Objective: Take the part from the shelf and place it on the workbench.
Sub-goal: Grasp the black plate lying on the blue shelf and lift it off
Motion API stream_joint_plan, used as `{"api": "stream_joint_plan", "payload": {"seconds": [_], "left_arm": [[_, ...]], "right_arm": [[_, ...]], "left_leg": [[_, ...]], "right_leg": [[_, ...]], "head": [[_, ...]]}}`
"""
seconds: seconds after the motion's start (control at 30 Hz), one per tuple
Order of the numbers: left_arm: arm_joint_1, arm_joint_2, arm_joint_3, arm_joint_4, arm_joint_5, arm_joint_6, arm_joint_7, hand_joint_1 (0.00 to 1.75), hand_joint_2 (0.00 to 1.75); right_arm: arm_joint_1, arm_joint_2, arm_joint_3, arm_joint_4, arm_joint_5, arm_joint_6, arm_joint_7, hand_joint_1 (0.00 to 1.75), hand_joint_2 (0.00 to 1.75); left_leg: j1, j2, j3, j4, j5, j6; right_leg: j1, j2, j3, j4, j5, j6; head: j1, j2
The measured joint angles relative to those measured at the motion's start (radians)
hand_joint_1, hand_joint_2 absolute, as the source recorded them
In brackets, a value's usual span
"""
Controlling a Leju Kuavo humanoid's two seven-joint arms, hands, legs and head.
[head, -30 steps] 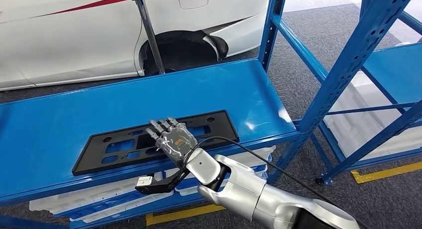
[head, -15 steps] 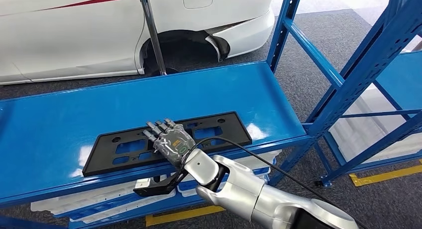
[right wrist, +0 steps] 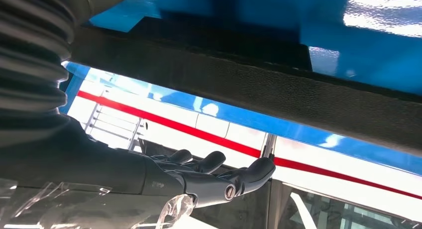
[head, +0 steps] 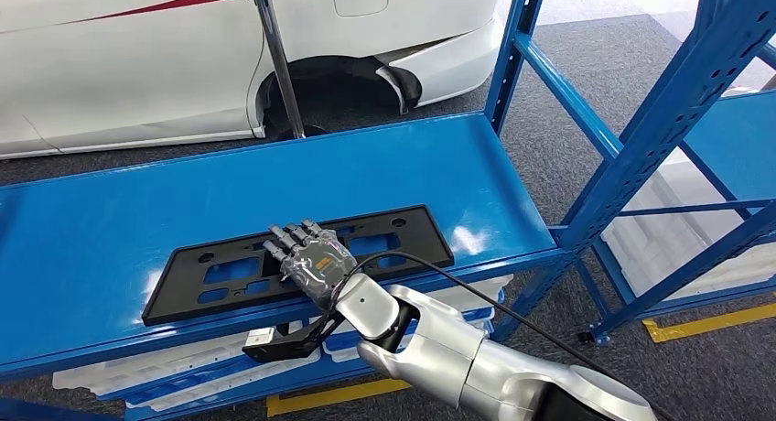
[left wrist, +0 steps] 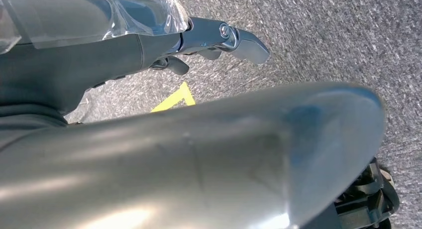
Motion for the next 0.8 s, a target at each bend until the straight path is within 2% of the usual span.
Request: {"api": "stream_joint_plan", "payload": {"seconds": [0.8], "left_arm": [[0.000,0.000,0.000,0.000,0.001,0.002,-0.005,0.00,0.00]], "right_arm": [[-0.008,0.007,0.001,0.011,-0.006,0.039,-0.012,0.00,1.75]], "left_leg": [[0.001,0.000,0.005,-0.001,0.000,0.000]], "right_leg": [[0.001,0.000,0.005,0.000,-0.001,-0.001]], "head": [[0.000,0.000]]}}
